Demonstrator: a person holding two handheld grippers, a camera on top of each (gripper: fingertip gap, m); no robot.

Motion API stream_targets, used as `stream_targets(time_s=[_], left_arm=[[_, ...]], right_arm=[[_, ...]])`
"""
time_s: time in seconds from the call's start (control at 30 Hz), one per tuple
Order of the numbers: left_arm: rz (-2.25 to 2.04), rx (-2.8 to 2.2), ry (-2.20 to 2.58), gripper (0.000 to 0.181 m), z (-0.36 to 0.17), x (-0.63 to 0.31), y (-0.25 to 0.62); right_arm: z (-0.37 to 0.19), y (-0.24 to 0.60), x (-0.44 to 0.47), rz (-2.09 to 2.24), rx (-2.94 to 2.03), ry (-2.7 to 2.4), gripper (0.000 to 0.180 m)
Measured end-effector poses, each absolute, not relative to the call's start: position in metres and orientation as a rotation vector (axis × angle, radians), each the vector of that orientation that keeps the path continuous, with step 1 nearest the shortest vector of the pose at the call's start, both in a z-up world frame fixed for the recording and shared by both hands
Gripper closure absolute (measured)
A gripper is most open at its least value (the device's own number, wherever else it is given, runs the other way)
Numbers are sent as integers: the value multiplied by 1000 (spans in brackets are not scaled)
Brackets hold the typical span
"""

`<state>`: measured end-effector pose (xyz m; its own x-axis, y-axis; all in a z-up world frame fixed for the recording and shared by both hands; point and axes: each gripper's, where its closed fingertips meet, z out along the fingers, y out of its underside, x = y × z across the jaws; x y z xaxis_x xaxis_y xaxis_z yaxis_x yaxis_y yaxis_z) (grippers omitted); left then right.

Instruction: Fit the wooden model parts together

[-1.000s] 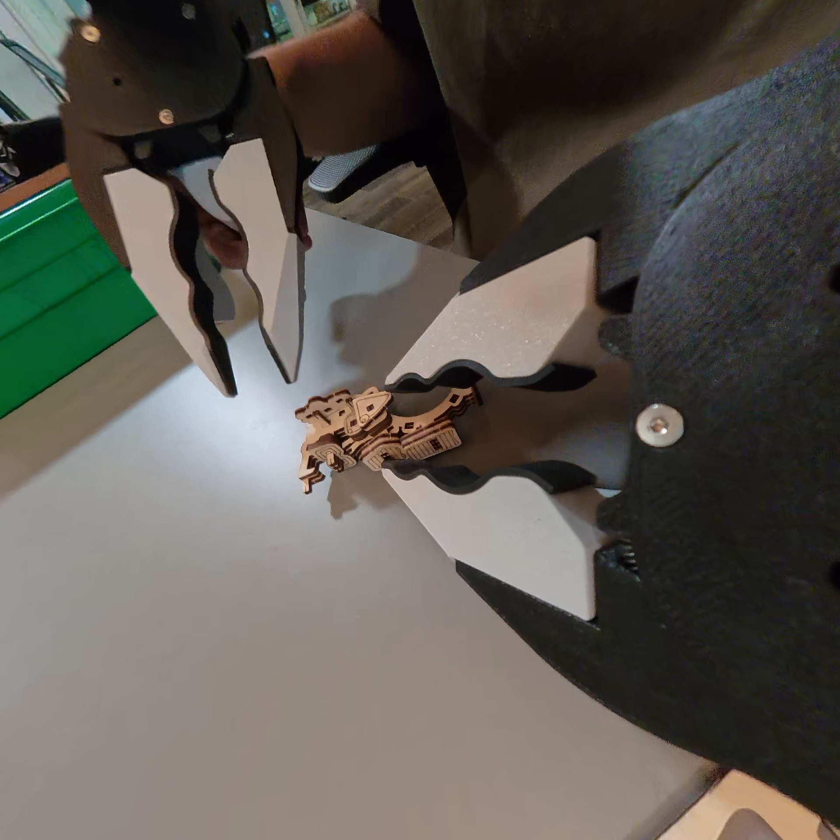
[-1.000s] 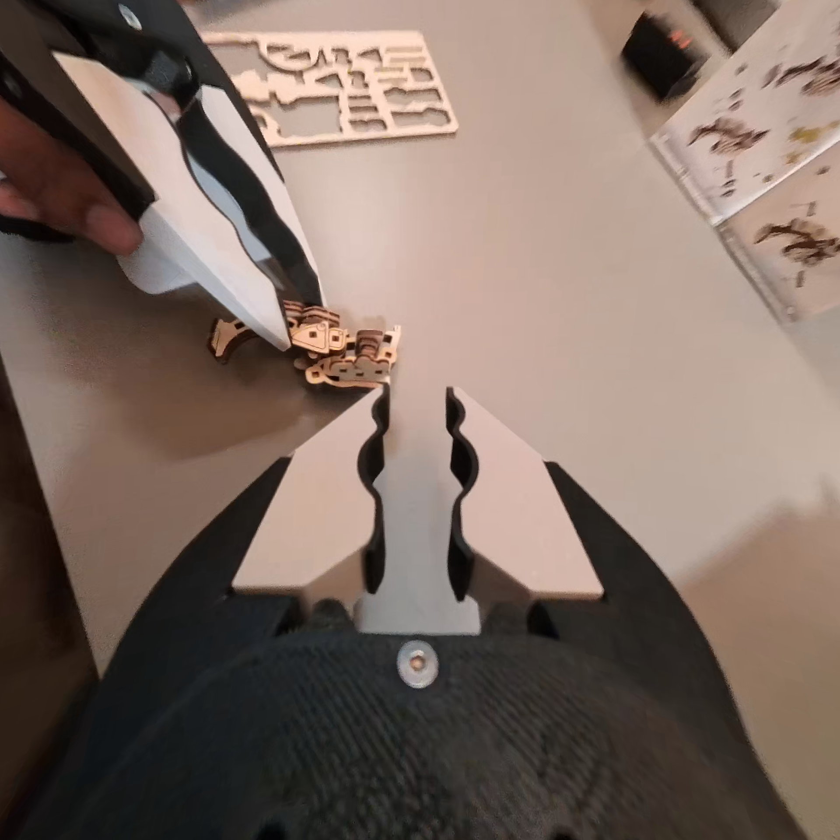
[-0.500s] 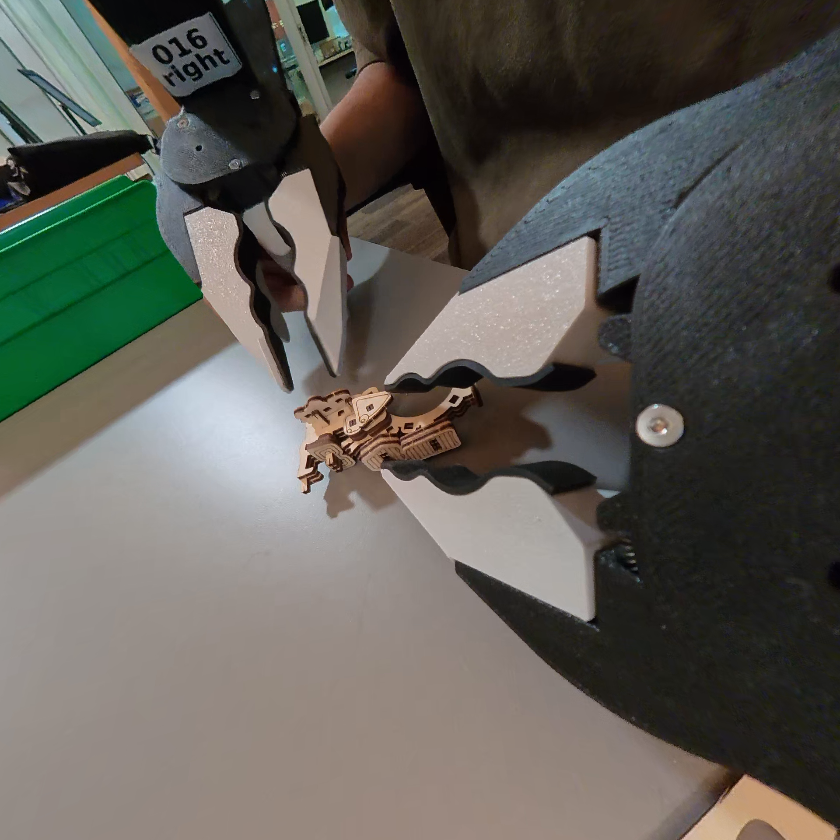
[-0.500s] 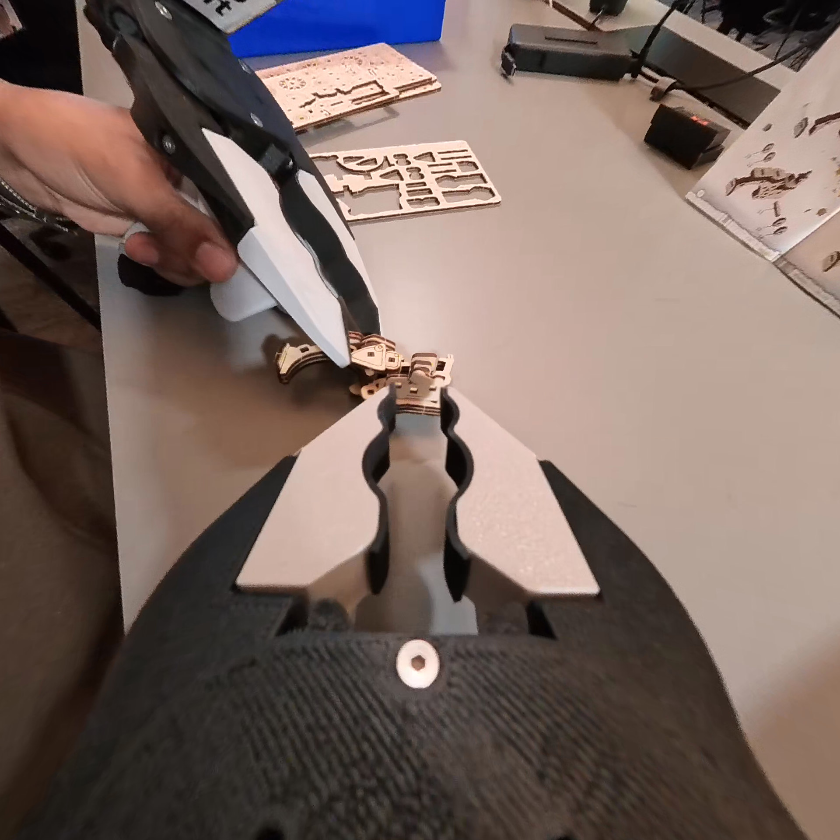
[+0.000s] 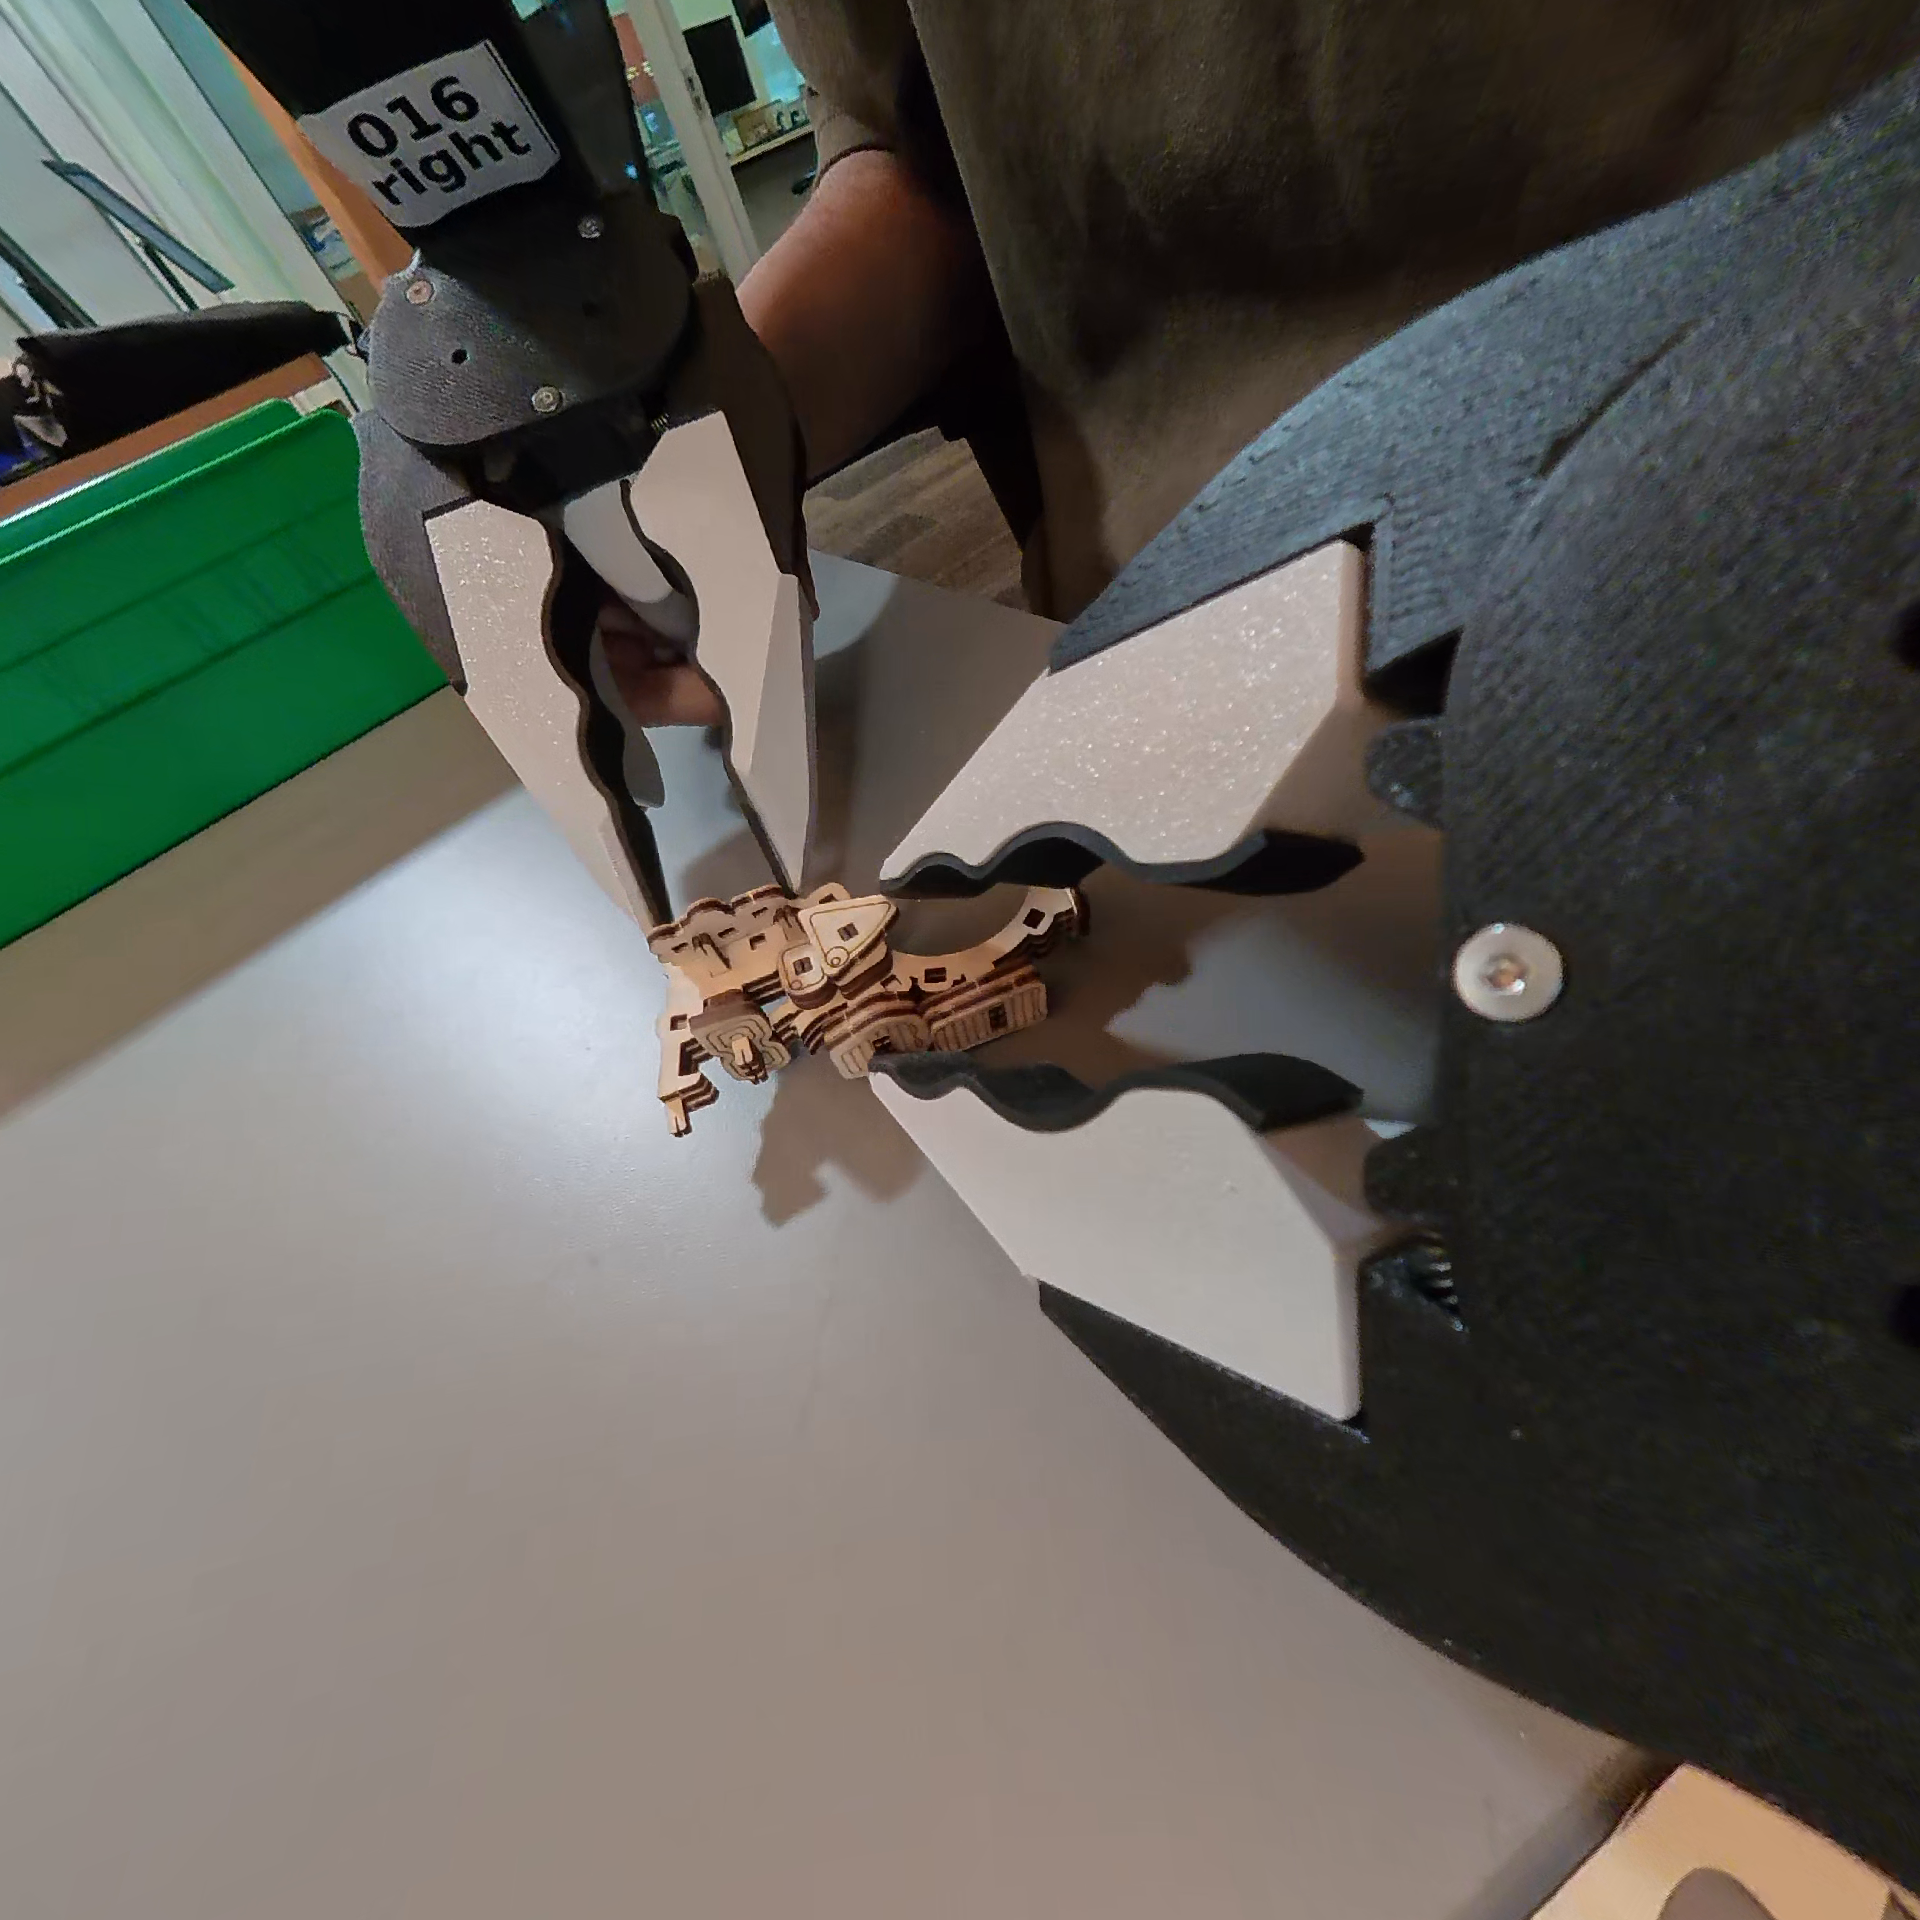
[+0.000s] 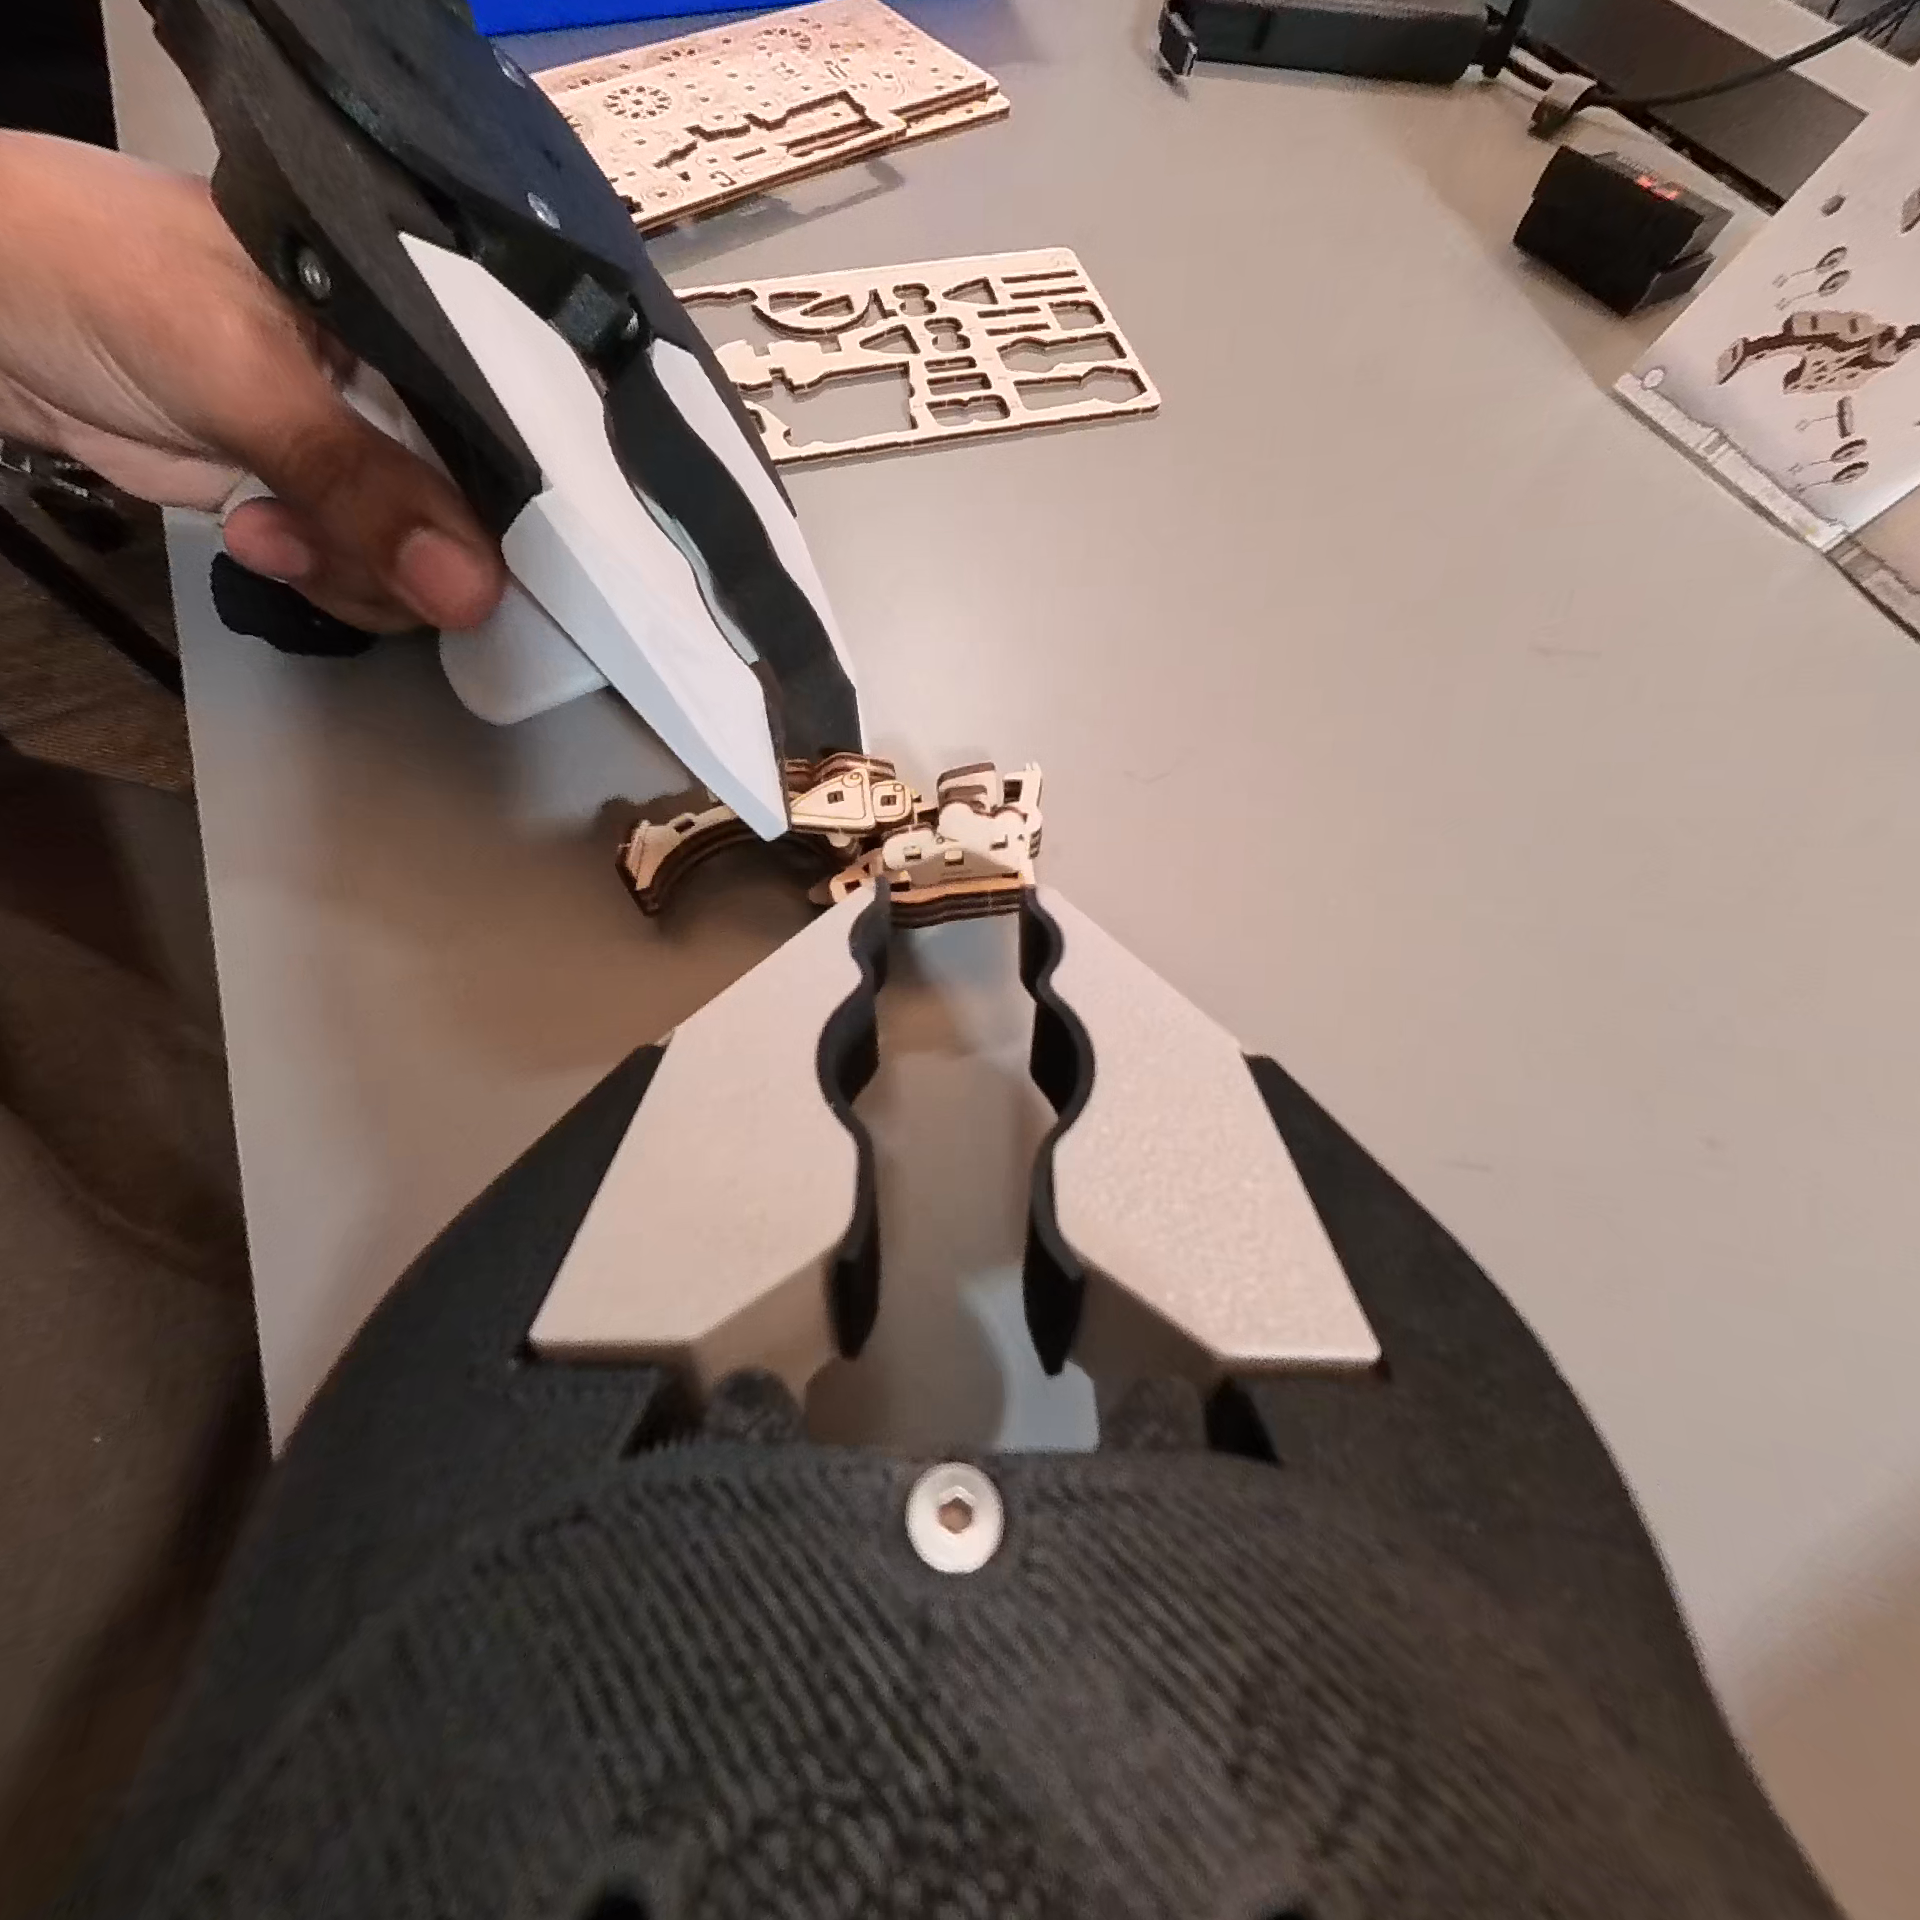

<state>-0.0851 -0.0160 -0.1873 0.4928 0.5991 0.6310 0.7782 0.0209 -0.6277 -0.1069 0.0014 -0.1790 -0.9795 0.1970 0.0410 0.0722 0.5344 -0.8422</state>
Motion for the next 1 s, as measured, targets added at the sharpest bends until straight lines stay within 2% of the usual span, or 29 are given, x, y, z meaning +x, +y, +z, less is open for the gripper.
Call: stream_targets(time_s=[0.27, 0.63, 1.0], left_arm=[[-200, -1683, -1178, 154, -187, -83, -15], [-198, -1698, -1166, 154, -187, -81, -14], [-208, -1709, -1148, 153, -187, -78, -12]], right_arm=[[-177, 2, -104, 1450, -209, -2628, 160], [-181, 2, -101, 1471, -258, -2703, 147], [-176, 1, -102, 1501, -255, -2665, 154]])
